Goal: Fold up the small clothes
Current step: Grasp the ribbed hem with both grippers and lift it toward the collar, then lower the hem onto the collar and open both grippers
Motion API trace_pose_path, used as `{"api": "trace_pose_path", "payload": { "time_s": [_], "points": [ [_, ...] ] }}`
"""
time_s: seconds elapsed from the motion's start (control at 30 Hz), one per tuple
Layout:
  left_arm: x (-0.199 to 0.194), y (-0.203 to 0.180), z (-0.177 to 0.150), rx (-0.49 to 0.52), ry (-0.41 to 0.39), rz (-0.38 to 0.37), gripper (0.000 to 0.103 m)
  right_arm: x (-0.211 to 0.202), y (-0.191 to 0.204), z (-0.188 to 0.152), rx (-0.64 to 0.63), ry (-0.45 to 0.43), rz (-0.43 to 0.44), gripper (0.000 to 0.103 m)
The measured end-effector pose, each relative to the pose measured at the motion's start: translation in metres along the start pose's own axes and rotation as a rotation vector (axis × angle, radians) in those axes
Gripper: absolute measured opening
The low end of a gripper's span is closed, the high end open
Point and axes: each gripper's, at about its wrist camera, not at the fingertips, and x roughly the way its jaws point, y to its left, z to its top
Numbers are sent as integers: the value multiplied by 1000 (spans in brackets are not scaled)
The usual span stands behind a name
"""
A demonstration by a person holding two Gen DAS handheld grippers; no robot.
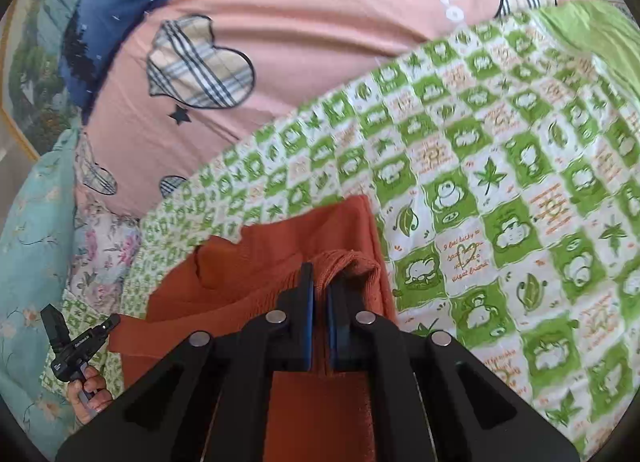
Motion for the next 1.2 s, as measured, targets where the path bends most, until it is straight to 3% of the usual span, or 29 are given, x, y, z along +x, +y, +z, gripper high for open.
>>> {"api": "trace_pose_path", "payload": {
  "time_s": [0.13,0.23,0.3,0.37,0.4,0.47,0.53,0.6,0.7,0.77,0.87,0.93,1.03,1.13,1.2],
  "points": [
    [39,12,-1,-5,55,50,6,30,-16,-7,46,77,-50,9],
    [63,29,-11,-49,142,71,11,18,-20,-16,81,72,-69,11],
    [56,37,-22,-93,159,39,17,-5,-8,-25,12,25,-100,11],
    [37,27,-36,-60,148,16,31,-22,17,-43,-108,12,-63,11],
    [30,20,-42,-39,150,3,33,-21,27,-50,-151,44,-30,11],
    [20,-2,-60,21,168,-57,38,-1,52,-70,-281,192,40,12],
    [24,-31,-78,101,228,-112,41,24,69,-87,-403,284,10,11],
    [41,-55,-90,167,284,-111,41,41,73,-88,-463,318,-41,11],
    [62,-75,-89,243,289,-59,47,59,68,-61,-446,272,-127,11],
    [78,-74,-71,261,285,-27,46,65,60,-28,-388,174,-189,12],
    [98,-65,-21,243,217,43,45,58,40,15,-224,24,-231,12],
    [103,-53,14,191,162,75,45,48,33,26,-162,-21,-224,12],
    [93,-37,44,122,81,159,49,34,34,15,-141,-18,-184,12],
    [73,-22,38,61,71,109,50,24,38,-18,-141,21,-142,12],
    [57,-21,16,56,74,93,50,12,39,-43,-133,44,-125,12]
  ]
}}
